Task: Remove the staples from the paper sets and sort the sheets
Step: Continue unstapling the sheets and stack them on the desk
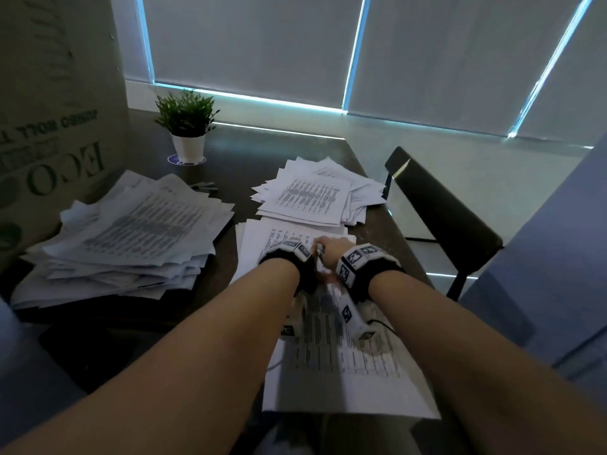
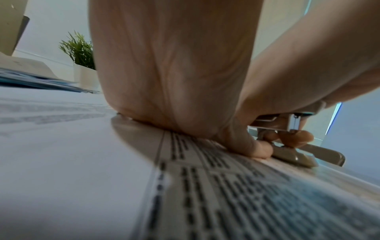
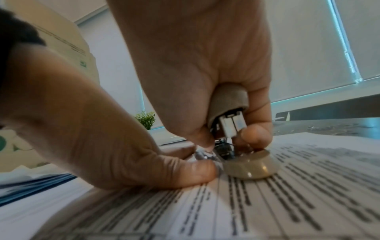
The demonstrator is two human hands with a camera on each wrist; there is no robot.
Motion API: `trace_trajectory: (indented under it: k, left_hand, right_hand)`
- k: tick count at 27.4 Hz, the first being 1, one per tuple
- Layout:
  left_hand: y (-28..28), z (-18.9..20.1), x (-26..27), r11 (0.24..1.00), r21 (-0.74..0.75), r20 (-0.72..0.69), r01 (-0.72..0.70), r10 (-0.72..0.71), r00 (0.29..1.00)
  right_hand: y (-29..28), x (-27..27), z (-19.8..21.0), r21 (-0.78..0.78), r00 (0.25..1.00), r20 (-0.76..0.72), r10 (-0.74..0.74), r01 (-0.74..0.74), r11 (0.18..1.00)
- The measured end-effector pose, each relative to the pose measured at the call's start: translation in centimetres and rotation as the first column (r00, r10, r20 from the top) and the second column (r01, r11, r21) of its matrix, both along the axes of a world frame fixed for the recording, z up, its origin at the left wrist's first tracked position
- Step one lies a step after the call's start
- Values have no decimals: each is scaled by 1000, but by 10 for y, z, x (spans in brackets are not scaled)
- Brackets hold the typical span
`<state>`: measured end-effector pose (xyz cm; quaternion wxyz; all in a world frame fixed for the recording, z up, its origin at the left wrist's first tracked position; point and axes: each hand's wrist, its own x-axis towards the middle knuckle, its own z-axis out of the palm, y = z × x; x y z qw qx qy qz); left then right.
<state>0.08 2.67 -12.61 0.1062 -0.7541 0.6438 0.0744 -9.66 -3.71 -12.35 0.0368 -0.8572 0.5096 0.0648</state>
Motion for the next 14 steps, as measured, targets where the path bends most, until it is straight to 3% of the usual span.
trace_trajectory:
  k: [12,14]
  left_hand:
    - [9,5,-9,1000,15,124,1,-2,992]
    - [1,1,-2,1000,0,51,24,-24,998]
  right_hand:
    - [-7,7,-7,-60,999,-4,-32,32,998]
    - [-12,6,-4,-56,1000,-9,-16,16,998]
